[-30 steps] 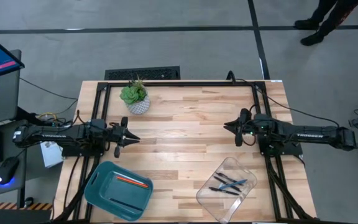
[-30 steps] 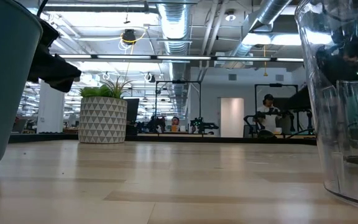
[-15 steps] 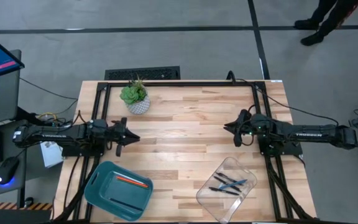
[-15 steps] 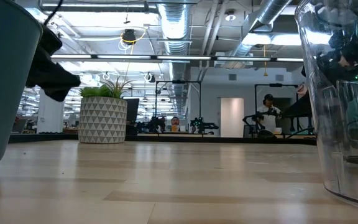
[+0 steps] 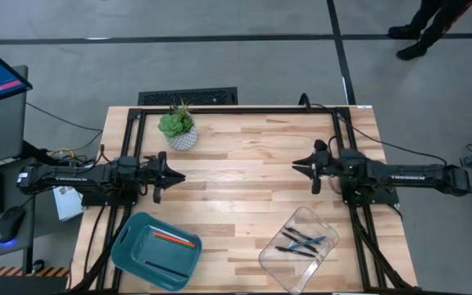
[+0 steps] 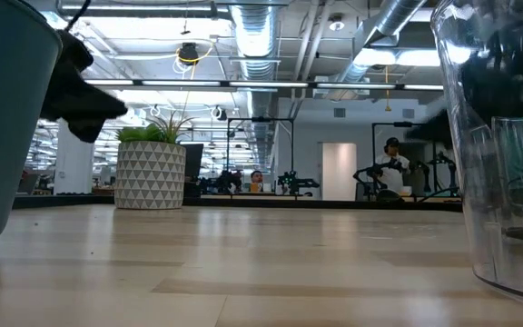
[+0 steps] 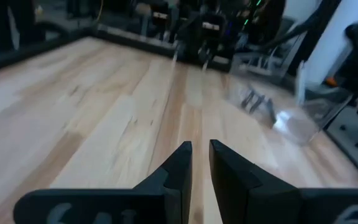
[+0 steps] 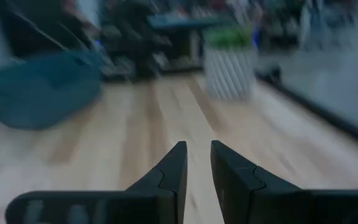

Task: Sort pens & pencils
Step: Return to Home Position

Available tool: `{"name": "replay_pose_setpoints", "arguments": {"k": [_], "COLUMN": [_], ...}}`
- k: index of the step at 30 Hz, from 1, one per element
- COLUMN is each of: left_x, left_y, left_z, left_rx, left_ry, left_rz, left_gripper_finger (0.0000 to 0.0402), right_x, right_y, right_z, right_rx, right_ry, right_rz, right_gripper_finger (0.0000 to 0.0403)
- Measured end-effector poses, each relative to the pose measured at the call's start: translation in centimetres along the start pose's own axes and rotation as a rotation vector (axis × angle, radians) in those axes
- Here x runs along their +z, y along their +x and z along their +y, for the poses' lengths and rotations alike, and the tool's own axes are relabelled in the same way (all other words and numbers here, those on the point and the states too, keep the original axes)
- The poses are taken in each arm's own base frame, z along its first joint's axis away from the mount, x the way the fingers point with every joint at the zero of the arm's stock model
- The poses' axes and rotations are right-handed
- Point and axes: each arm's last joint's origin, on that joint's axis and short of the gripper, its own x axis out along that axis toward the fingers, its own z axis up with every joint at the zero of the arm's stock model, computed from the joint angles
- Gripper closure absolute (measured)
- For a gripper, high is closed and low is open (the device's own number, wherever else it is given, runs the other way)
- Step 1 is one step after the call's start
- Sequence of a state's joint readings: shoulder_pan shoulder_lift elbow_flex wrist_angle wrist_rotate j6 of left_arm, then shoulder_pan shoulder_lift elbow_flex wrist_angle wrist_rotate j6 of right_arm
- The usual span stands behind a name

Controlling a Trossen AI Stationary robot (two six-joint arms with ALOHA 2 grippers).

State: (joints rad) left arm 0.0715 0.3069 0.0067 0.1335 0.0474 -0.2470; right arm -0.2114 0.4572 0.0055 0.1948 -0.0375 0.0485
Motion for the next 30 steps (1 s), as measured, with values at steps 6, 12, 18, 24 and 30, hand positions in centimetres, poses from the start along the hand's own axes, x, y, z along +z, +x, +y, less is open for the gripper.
{"name": "replay_pose_setpoints", "arguments": {"k": [6,12,18,24,30], "left_x": [0.8,0.9,0.9,1.0,1.1], "left_y": [-0.1,-0.1,-0.1,-0.1,-0.2], "left_z": [-0.4,-0.5,-0.5,-0.6,-0.7], "left_rx": [-0.091,-0.125,-0.127,-0.129,-0.154], "left_ry": [0.006,0.019,0.035,0.027,0.004], "left_rz": [-0.076,-0.073,-0.073,-0.083,-0.095], "left_gripper_finger": [0.0356,0.0356,0.0356,0.0356,0.0356], "right_x": [2.1,1.6,1.1,1.9,2.0], "right_y": [-0.7,-1.3,-2.0,-3.2,-3.3], "right_z": [0.4,0.4,0.1,-0.4,-1.0], "right_rx": [0.096,0.149,0.136,0.058,-0.043], "right_ry": [-0.092,-0.077,-0.069,-0.112,-0.099], "right_rz": [-0.223,-0.188,-0.162,-0.301,-0.305], "right_gripper_finger": [0.0307,0.0307,0.0307,0.0307,0.0307]}}
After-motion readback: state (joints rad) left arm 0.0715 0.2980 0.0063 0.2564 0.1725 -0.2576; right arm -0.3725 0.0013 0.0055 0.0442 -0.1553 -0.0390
